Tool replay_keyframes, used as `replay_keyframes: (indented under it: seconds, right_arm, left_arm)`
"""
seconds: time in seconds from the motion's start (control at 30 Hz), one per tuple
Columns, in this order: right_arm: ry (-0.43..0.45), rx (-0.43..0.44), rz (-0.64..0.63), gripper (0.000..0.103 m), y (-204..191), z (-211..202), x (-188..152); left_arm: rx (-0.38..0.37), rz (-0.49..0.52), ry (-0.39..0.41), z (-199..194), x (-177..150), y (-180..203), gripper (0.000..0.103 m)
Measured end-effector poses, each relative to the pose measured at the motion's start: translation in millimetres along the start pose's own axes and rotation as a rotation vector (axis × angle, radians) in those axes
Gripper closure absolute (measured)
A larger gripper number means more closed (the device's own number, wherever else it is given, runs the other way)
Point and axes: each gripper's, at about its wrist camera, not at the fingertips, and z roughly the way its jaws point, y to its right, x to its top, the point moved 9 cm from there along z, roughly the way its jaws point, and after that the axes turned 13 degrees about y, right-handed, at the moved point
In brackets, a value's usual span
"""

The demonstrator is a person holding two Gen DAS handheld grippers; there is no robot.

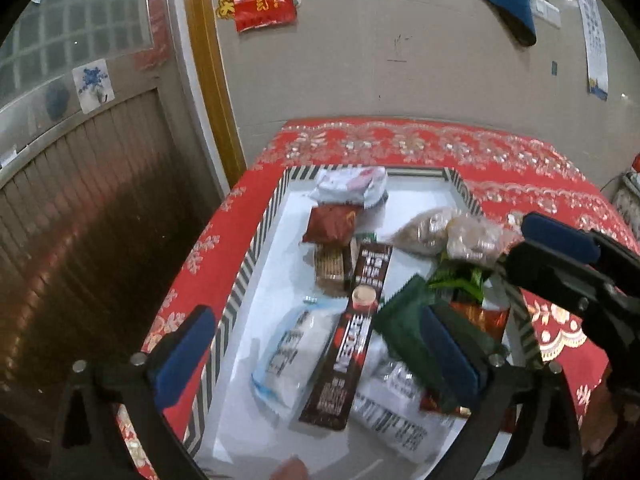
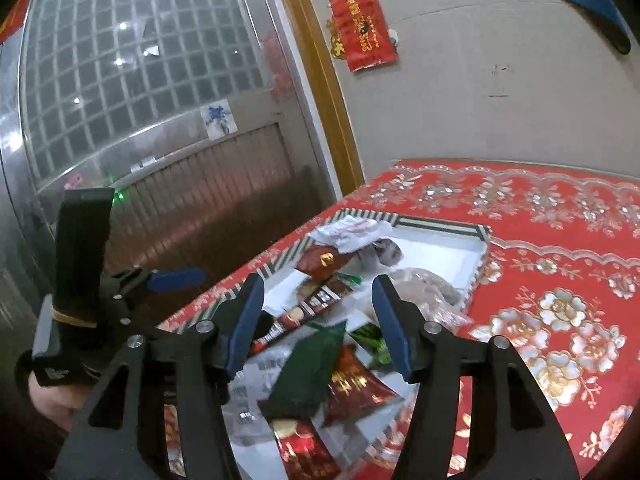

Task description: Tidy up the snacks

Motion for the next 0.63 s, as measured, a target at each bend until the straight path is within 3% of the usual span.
replay_keyframes:
  seconds: [0.13, 0.27, 0.43, 0.63]
  right_arm:
    - [-0.079, -0.019, -0.065, 0.046, 0, -9, -15]
    - [-0.083, -0.038, -0.111, 0.046, -5, -23, -16]
    - [-0.097, -0.058, -0.156, 0.046, -8, -30, -22]
    - [-0.107, -0.082, -0.158, 0.047, -4, -35, -25]
  left_arm:
    - [0.026, 0.017, 0.051, -10, 3, -3, 0.000]
    - [0.061, 0.011, 0.079, -20, 6, -4, 0.000]
    - [0.002, -0.040, 0.086, -22, 4, 0, 0.000]
    - [0.049, -0.013, 0.031, -17, -10, 4, 0.000]
